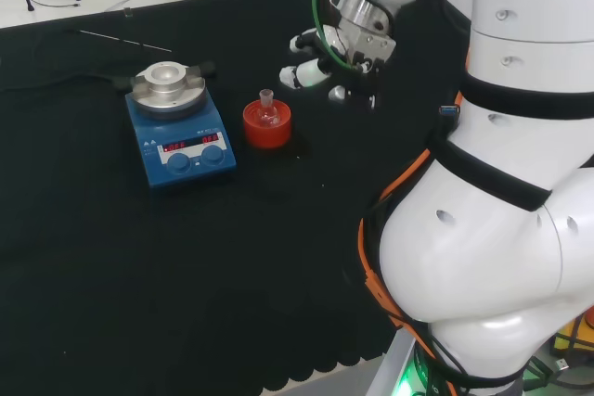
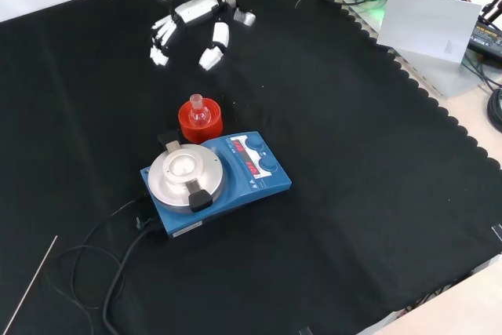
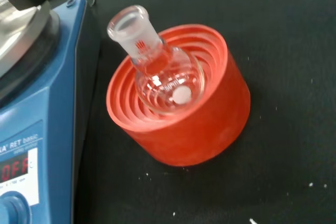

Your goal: Pick up the round-bottom flask.

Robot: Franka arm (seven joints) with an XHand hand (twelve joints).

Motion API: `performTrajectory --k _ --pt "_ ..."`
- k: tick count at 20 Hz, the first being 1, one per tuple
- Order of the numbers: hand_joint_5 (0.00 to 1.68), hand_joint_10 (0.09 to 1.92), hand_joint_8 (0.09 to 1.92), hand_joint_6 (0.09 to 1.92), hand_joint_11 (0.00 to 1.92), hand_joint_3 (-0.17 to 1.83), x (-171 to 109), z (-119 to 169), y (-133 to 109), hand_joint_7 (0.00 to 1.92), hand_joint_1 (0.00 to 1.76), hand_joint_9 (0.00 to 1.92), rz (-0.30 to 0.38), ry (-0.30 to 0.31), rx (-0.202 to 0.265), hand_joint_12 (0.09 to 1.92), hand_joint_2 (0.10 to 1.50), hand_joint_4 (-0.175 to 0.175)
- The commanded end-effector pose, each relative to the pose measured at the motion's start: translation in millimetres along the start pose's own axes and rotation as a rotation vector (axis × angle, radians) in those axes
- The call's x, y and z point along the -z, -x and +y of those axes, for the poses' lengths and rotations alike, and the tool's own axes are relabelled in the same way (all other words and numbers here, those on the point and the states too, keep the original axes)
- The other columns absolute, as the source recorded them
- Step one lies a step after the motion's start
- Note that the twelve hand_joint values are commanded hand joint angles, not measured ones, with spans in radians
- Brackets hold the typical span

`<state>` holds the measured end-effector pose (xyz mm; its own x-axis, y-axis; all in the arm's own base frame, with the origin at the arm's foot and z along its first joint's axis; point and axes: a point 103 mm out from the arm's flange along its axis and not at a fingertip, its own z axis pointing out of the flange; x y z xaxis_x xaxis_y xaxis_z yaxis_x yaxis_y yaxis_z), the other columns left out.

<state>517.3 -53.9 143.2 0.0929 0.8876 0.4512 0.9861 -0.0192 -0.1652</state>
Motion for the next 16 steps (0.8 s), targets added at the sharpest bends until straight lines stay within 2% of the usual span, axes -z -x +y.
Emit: performTrajectory --k 1,9,16 --pt "0.53 0.62 0.56 0.09 0.00 0.66 -24 12 14 0.23 0.83 0.36 0.110 0.022 0.032 1.34 0.62 -0.027" --pt "0.58 0.60 0.54 0.09 0.00 0.66 -42 19 17 0.18 0.85 0.32 0.180 0.046 0.082 1.32 0.60 -0.013" --pt "0.61 0.59 0.52 0.09 0.00 0.66 -58 22 17 0.16 0.87 0.30 0.230 0.041 0.095 1.30 0.59 -0.005"
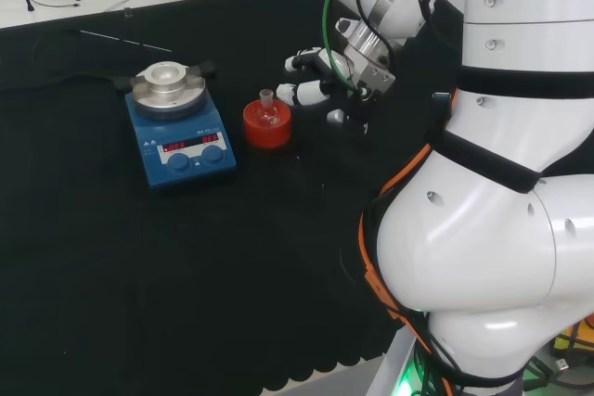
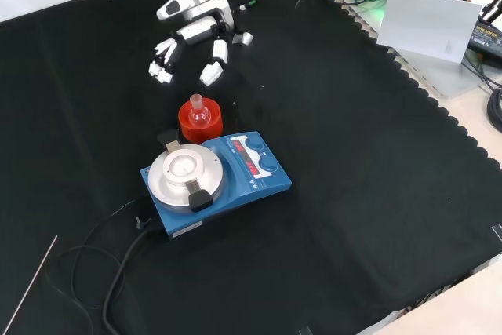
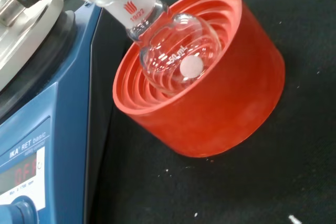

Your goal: Pick up the round-bottom flask.

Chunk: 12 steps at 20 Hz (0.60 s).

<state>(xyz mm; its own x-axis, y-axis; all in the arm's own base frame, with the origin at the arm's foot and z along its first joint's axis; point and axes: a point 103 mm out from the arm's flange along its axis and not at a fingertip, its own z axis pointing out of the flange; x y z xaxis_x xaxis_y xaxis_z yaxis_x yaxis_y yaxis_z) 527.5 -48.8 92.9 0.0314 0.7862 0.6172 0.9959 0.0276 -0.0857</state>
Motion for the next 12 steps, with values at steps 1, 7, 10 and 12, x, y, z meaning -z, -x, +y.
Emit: performTrajectory --k 1,7,10,12 --pt "0.61 0.59 0.52 0.09 0.00 0.66 -16 4 4 0.15 0.87 0.30 0.045 -0.002 0.012 1.30 0.59 -0.004" --pt "0.61 0.58 0.51 0.09 0.00 0.66 -28 4 7 0.14 0.87 0.30 0.093 -0.005 0.022 1.29 0.58 -0.002" --pt "0.61 0.58 0.51 0.09 0.00 0.66 -30 4 6 0.14 0.88 0.29 0.114 0.004 0.031 1.29 0.58 -0.002" --pt "0.61 0.58 0.51 0.09 0.00 0.66 -31 4 4 0.14 0.88 0.29 0.118 0.010 0.045 1.28 0.58 -0.002"
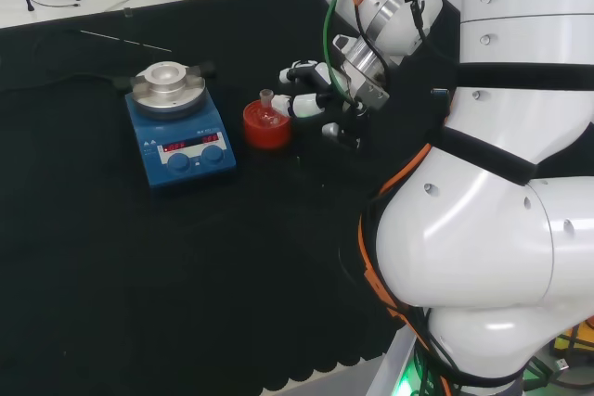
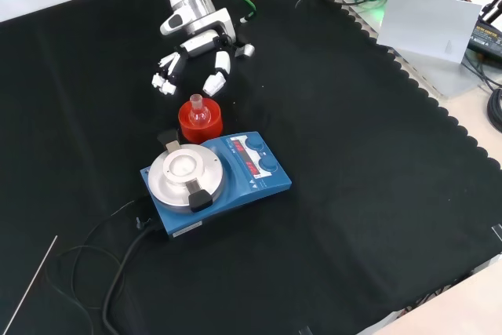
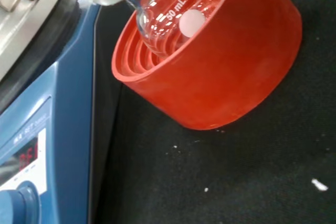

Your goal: Pick up the round-bottom flask.

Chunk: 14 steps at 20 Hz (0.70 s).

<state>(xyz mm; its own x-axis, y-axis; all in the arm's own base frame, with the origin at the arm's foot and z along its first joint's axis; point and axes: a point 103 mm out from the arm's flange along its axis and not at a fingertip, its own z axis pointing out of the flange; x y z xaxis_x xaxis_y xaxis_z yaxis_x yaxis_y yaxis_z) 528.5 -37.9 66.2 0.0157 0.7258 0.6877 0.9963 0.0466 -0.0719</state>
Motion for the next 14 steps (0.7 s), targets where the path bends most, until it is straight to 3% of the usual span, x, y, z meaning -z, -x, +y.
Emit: performTrajectory --k 1,14 --pt "0.61 0.58 0.50 0.09 0.00 0.66 -5 1 -5 0.14 0.88 0.29 0.030 0.013 0.027 1.28 0.58 -0.002" --pt "0.69 0.58 0.50 0.11 0.00 0.64 -18 5 -12 0.14 0.87 0.30 0.034 0.023 0.049 1.27 0.58 0.003"
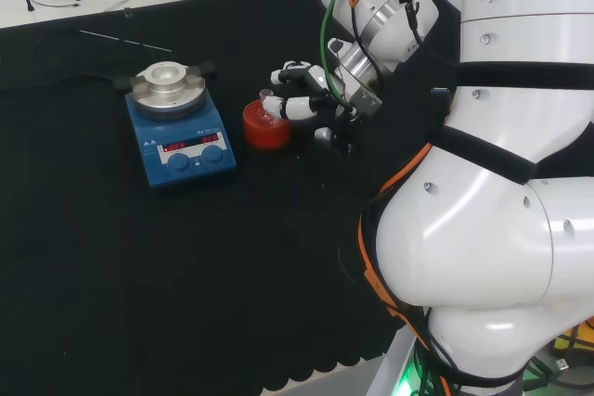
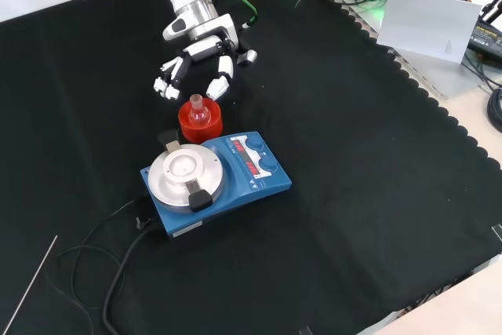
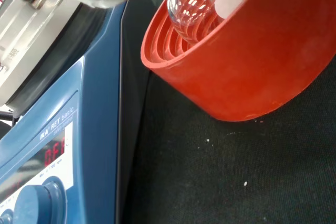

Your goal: Pick up the round-bottom flask.

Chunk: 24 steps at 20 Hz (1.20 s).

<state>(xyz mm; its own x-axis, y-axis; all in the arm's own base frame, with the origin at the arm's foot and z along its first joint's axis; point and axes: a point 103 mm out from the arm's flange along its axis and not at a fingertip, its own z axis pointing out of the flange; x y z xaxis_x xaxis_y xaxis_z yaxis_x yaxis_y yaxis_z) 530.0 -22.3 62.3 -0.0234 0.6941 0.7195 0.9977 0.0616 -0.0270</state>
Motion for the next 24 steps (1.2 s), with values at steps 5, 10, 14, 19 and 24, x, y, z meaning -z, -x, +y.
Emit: performTrajectory --k 5,10,14,19,24 --pt "0.72 0.57 0.48 0.18 0.00 0.61 -11.2 6.2 -8.7 0.15 0.88 0.31 -0.006 0.006 0.019 1.27 0.59 0.012" --pt "0.64 0.55 0.46 0.46 0.00 0.60 -11.0 7.3 -8.5 0.17 0.89 0.33 -0.018 0.021 0.016 1.28 0.60 0.016" --pt "0.62 0.55 0.46 0.62 0.00 0.61 -10.5 8.4 -9.7 0.17 0.91 0.34 -0.027 0.031 0.014 1.29 0.60 0.021" --pt "0.64 0.56 0.46 0.65 0.00 0.61 -9.2 7.8 -8.2 0.18 0.92 0.35 -0.030 0.033 0.014 1.30 0.60 0.023" --pt "0.64 0.56 0.47 0.66 0.00 0.61 -9.4 8.3 -7.7 0.19 0.92 0.36 -0.033 0.030 0.012 1.30 0.60 0.022"
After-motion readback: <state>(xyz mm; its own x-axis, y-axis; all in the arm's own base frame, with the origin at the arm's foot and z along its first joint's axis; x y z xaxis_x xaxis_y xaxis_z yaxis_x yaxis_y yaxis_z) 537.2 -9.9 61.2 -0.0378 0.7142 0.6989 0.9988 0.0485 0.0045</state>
